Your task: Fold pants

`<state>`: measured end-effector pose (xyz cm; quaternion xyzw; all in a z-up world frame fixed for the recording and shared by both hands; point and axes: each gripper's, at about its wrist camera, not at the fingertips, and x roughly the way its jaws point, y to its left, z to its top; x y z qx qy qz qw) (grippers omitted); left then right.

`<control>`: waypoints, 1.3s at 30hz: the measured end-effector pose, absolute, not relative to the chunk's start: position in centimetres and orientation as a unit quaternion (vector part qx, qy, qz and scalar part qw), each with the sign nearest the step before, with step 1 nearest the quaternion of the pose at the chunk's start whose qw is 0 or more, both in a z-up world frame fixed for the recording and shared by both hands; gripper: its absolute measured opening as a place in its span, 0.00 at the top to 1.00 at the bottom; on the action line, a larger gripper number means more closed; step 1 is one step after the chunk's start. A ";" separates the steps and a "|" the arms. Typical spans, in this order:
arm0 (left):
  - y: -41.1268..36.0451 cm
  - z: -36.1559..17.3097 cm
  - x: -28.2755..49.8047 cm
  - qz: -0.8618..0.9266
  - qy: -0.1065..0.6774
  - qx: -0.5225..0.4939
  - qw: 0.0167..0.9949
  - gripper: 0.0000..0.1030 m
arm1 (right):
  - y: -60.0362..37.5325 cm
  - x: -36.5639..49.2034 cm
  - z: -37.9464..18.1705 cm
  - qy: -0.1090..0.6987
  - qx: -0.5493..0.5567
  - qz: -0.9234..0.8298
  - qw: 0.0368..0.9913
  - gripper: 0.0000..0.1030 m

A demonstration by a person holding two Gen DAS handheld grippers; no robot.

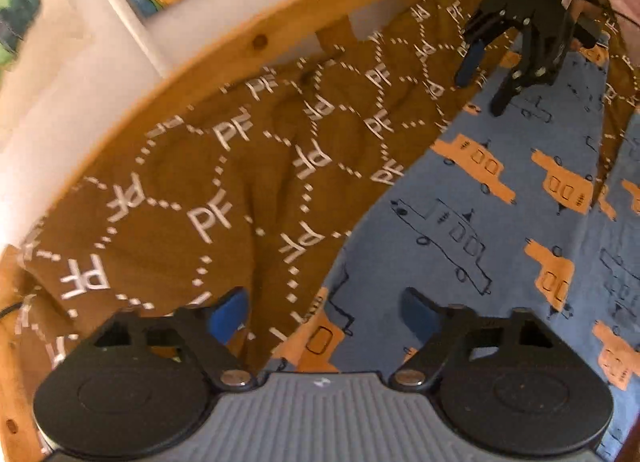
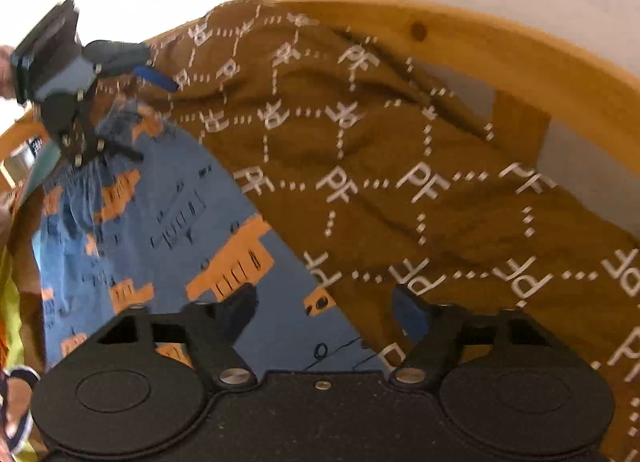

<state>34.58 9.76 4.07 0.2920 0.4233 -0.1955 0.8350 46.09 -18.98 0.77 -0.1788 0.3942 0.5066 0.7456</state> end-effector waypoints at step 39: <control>11.6 6.0 38.5 -0.082 0.444 0.247 0.857 0.98 | -17.4 44.8 -0.9 0.387 -0.219 0.453 0.773 0.92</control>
